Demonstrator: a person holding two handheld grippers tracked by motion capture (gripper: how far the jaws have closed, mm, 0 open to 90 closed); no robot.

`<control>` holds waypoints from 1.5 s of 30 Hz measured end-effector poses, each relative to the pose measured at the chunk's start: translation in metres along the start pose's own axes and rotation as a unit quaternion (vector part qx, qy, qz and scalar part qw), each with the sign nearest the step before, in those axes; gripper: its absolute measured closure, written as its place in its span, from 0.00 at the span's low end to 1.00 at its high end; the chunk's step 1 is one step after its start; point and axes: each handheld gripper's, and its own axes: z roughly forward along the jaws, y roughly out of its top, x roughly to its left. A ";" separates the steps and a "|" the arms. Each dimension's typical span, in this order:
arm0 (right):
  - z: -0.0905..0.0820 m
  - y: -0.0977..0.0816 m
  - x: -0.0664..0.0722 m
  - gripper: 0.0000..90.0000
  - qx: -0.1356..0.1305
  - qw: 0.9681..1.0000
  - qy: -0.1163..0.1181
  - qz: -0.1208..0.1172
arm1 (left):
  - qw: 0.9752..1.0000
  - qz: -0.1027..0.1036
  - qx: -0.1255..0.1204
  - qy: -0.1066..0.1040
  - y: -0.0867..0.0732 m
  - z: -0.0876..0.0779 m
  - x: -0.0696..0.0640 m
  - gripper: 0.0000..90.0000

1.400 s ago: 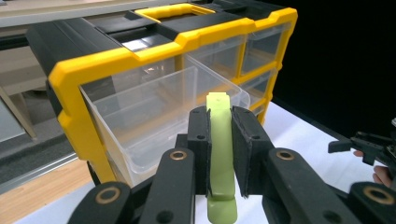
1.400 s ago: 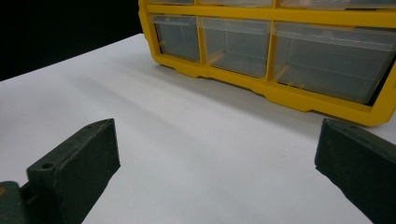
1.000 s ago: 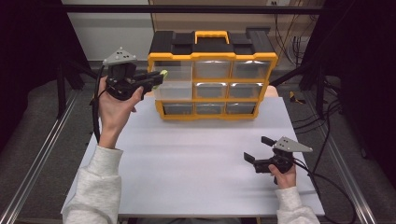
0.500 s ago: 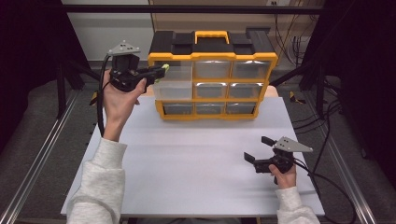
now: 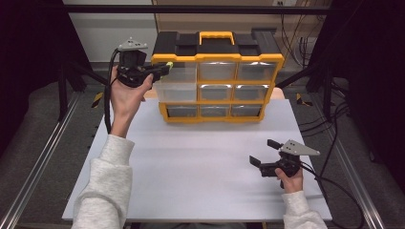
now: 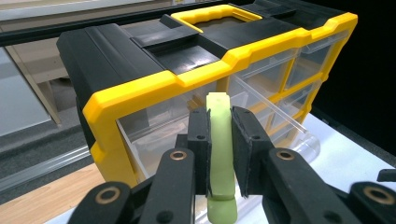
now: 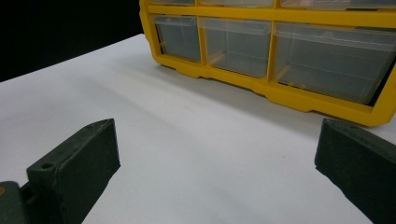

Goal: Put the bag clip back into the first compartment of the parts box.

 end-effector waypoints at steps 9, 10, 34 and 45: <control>0.000 0.000 0.000 0.01 0.000 1.000 0.000 0.000 | 1.000 0.000 0.005 0.006 0.002 0.007 0.003 0.86; 0.000 0.000 0.000 0.01 -0.001 1.000 0.001 0.000 | 1.000 0.000 0.004 0.006 0.002 0.008 0.004 0.86; 0.000 0.000 0.000 0.01 0.000 1.000 0.000 0.000 | 0.999 0.023 0.028 -0.001 -0.012 0.022 0.004 0.86; 0.000 0.000 0.000 0.01 0.000 1.000 0.000 0.000 | 0.998 0.034 0.051 0.003 -0.015 0.029 0.002 0.86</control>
